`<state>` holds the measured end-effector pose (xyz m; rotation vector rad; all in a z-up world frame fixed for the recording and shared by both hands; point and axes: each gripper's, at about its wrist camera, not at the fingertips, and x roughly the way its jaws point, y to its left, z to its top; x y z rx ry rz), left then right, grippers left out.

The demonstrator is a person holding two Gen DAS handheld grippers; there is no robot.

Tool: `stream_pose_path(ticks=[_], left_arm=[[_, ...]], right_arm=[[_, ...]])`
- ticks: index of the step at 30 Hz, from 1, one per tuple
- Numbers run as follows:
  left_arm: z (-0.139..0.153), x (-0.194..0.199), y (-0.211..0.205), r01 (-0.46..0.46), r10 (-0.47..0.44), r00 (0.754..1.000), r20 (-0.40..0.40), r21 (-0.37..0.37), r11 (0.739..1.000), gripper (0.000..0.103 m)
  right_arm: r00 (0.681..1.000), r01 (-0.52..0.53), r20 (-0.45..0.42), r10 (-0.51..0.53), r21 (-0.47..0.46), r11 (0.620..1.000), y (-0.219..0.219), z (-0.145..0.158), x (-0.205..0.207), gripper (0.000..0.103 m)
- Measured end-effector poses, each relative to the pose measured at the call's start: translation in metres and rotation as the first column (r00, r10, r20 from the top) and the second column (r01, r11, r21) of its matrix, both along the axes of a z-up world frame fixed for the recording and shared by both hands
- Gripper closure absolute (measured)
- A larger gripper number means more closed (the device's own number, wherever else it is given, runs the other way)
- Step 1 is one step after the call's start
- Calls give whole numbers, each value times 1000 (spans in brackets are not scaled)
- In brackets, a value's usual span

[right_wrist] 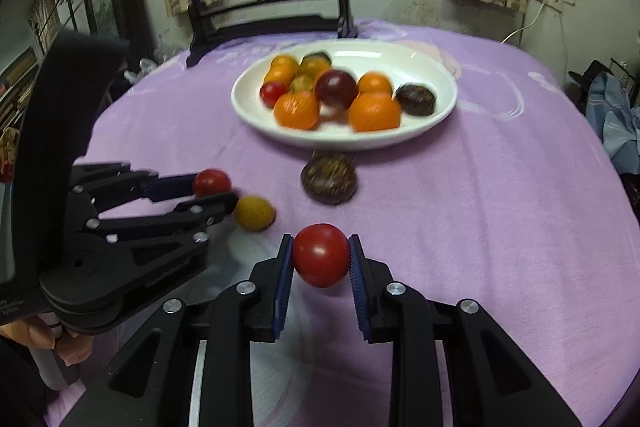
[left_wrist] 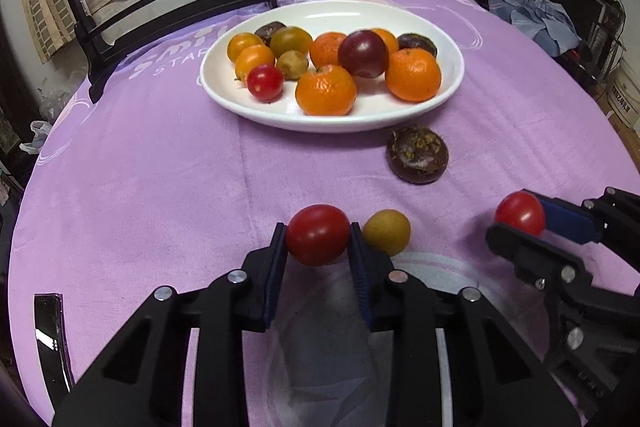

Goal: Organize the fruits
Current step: 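Carry both tomatoes over the white plate, then lower both tomatoes onto the plate and open both tools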

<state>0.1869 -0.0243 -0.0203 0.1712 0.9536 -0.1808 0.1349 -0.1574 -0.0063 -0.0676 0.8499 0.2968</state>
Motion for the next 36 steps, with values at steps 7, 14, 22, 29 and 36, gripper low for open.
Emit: stream_pose_path(ticks=[7, 14, 22, 29, 36], left_arm=[[32, 9, 3, 17, -15, 999, 45, -41, 999, 73], [58, 51, 8, -15, 20, 995, 95, -49, 999, 73], [54, 128, 10, -121, 125, 991, 48, -77, 990, 73], [40, 151, 16, -227, 231, 973, 24, -104, 968, 33], [50, 137, 24, -235, 242, 969, 40, -132, 963, 17]], right_arm=[[997, 23, 68, -25, 40, 999, -9, 29, 16, 75], [992, 0, 130, 0, -3, 1000, -2, 51, 57, 75], [993, 38, 115, -37, -11, 999, 9, 44, 138, 75], [994, 93, 47, -95, 44, 995, -3, 22, 175, 65], [992, 101, 63, -106, 75, 992, -20, 27, 156, 57]])
